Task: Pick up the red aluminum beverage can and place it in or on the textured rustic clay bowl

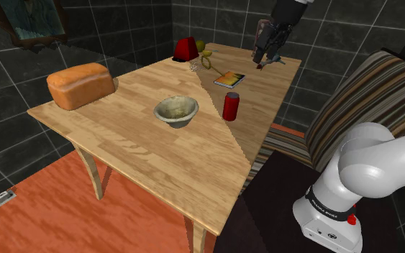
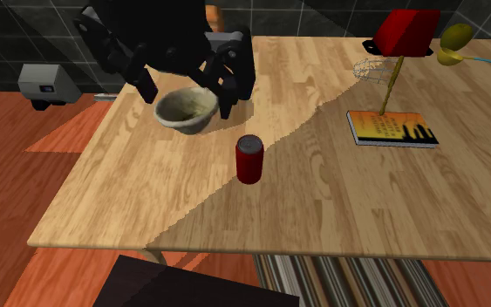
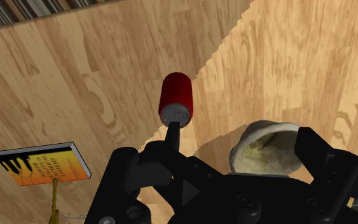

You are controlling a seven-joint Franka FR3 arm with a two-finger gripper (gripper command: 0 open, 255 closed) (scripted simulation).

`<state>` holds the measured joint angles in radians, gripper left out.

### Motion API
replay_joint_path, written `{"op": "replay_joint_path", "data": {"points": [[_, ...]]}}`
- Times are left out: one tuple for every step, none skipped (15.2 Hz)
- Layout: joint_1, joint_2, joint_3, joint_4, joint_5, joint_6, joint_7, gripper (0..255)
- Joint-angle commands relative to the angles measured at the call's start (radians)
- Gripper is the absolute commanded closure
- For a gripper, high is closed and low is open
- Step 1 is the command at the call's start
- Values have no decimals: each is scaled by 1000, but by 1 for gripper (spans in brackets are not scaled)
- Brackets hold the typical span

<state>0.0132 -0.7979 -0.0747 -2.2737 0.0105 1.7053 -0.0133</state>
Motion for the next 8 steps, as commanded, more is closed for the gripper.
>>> {"op": "replay_joint_path", "data": {"points": [[0,0,0,0,0,0,0,0],[-3,23,-3,-11,-3,23,3,0],[-7,47,-5,-20,-5,46,5,0],[-10,71,-8,-29,-8,68,8,0],[-13,97,-11,-37,-10,91,10,0],[-17,123,-14,-44,-13,113,13,0],[-20,150,-17,-50,-15,136,16,0],[-23,178,-20,-55,-17,158,18,0]]}}
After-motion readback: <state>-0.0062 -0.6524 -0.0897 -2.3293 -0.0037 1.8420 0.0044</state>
